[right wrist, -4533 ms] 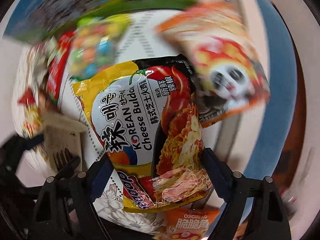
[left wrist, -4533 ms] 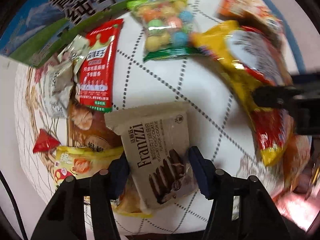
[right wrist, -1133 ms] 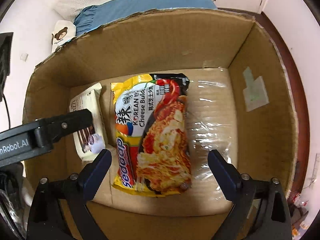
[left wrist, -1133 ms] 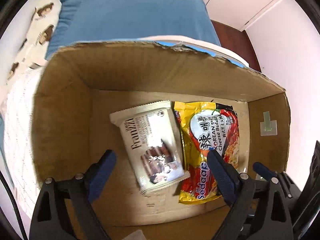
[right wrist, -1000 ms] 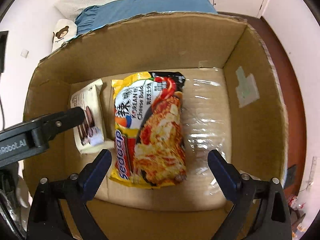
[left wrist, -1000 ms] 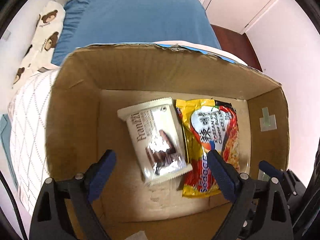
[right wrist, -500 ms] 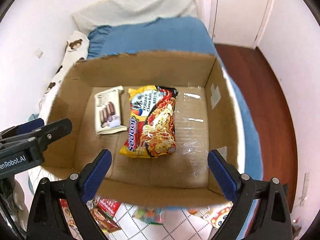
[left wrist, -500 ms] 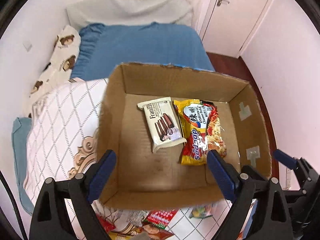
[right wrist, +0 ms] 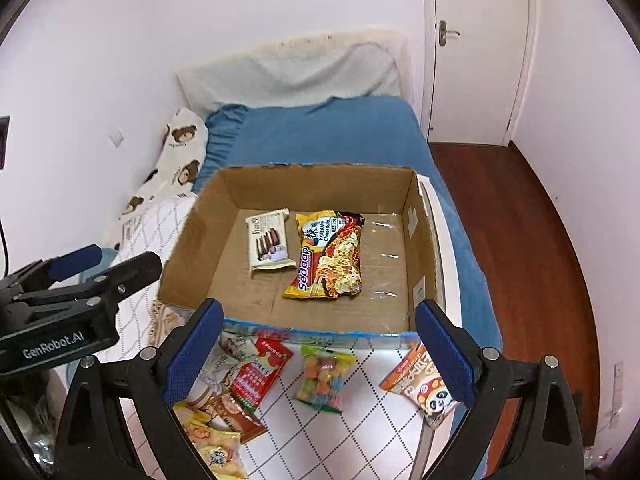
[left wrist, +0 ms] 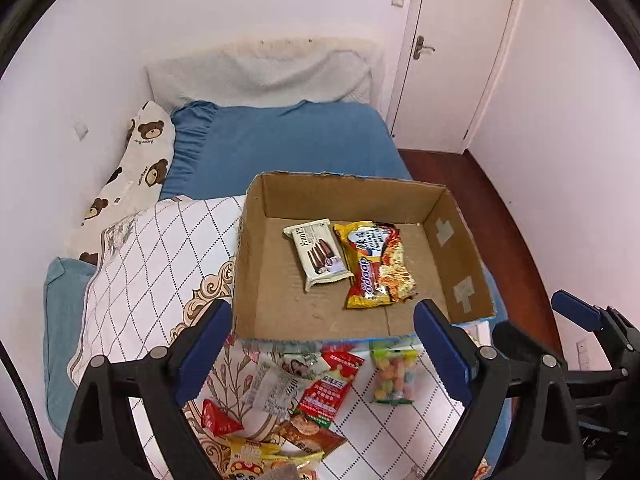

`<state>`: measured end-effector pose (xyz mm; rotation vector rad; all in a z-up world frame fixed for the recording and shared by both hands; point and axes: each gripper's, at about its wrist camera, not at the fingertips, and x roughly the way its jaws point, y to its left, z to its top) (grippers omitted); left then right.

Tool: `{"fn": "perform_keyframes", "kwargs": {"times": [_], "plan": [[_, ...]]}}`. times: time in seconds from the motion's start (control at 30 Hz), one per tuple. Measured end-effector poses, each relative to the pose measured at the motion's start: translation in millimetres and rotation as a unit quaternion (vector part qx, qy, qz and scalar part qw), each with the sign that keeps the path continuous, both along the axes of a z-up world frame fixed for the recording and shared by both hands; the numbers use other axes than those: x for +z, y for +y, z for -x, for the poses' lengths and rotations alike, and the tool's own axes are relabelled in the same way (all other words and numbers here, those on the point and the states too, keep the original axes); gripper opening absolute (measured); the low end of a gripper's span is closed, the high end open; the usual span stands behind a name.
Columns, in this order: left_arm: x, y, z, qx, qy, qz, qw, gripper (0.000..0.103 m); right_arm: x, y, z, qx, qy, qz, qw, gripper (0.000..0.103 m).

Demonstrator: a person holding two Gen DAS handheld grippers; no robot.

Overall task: Organize snacks
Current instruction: 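Lift both tools out of the box back toward the snacks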

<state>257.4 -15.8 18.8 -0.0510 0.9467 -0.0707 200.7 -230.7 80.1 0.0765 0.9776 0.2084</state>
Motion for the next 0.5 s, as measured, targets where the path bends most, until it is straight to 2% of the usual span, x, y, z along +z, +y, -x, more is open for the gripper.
{"fn": "perform_keyframes", "kwargs": {"times": [0.13, 0.23, 0.37, 0.5], "plan": [[6.8, -1.4, 20.0, 0.000, -0.010, 0.008, 0.9999, 0.093, 9.2, -7.4, 17.2, -0.009, -0.003, -0.020, 1.000, 0.099], [1.8, -0.3, 36.0, 0.002, 0.000, 0.019, 0.9998, 0.093, 6.7, -16.0, 30.1, -0.018, 0.008, -0.029, 0.999, 0.099], [-20.9, 0.4, 63.5, 0.010, 0.016, 0.007, 0.9998, 0.093, -20.4, -40.8, 54.0, -0.037, 0.057, -0.041, 0.997, 0.099], [-63.3, 1.6, 88.1, 0.017, 0.064, -0.010, 0.9978, 0.093, -73.4, -76.2, 84.6, -0.074, 0.133, -0.034, 0.988, 0.099]]}}
